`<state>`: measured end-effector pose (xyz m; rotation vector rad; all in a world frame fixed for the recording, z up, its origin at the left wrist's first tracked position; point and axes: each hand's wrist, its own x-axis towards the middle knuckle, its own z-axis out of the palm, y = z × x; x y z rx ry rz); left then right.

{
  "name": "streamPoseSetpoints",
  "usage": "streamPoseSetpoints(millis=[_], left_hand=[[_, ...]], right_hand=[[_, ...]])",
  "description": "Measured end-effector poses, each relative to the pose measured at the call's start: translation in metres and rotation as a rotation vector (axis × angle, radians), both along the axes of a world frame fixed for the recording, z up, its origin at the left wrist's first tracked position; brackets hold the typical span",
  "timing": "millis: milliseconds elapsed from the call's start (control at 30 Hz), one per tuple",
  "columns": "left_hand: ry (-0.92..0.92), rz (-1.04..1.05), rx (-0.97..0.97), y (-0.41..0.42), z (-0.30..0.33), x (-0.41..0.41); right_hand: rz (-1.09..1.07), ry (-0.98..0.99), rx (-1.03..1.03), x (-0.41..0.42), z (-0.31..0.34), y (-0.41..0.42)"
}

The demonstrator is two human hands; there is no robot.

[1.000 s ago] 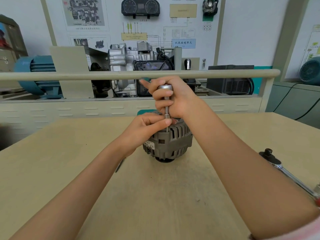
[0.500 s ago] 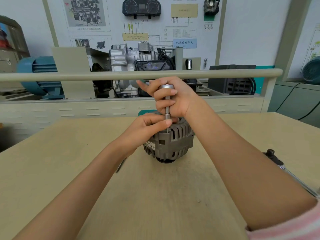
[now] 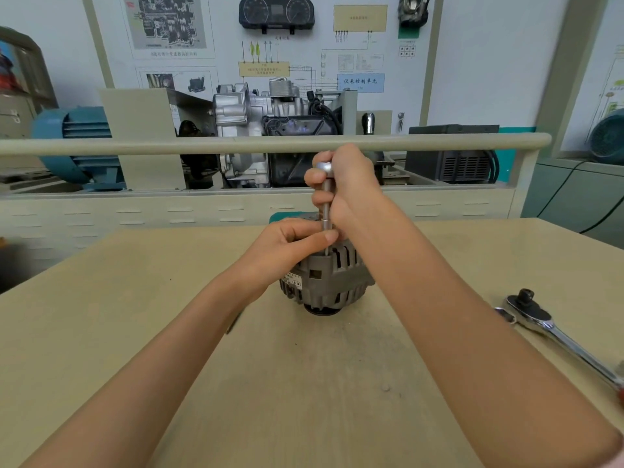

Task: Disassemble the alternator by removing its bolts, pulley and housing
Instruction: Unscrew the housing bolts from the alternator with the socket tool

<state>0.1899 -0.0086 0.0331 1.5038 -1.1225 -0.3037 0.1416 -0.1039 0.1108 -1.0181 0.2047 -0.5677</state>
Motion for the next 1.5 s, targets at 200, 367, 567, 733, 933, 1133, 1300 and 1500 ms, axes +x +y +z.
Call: streamPoseSetpoints(millis=[200, 367, 567, 733, 933, 1133, 1300, 1500], left_hand=[[0.014, -0.026, 0.037, 0.001, 0.002, 0.002], [0.000, -0.005, 0.028, 0.002, 0.001, 0.002], [-0.014, 0.038, -0.021, 0.001, 0.000, 0.001], [-0.016, 0.039, -0.003, 0.000, 0.000, 0.002], [0.045, -0.033, 0.022, 0.002, 0.002, 0.004], [0.037, -0.037, 0.032, 0.002, 0.001, 0.003], [0.019, -0.021, -0.004, 0.003, 0.001, 0.003], [-0.001, 0.003, -0.017, 0.001, 0.000, 0.002]], right_hand=[[0.662, 0.091, 0.157, 0.008, 0.003, -0.027], [0.778, 0.048, 0.222, 0.005, 0.001, -0.027], [-0.026, -0.027, 0.004, 0.004, -0.003, 0.003], [-0.184, -0.102, 0.076, 0.004, -0.005, 0.006], [0.149, 0.047, 0.061, 0.005, 0.001, -0.005], [0.714, 0.081, 0.015, 0.004, 0.002, -0.023], [0.764, 0.066, 0.016, 0.001, 0.001, -0.022], [-0.051, -0.070, 0.088, 0.004, -0.007, -0.001]])
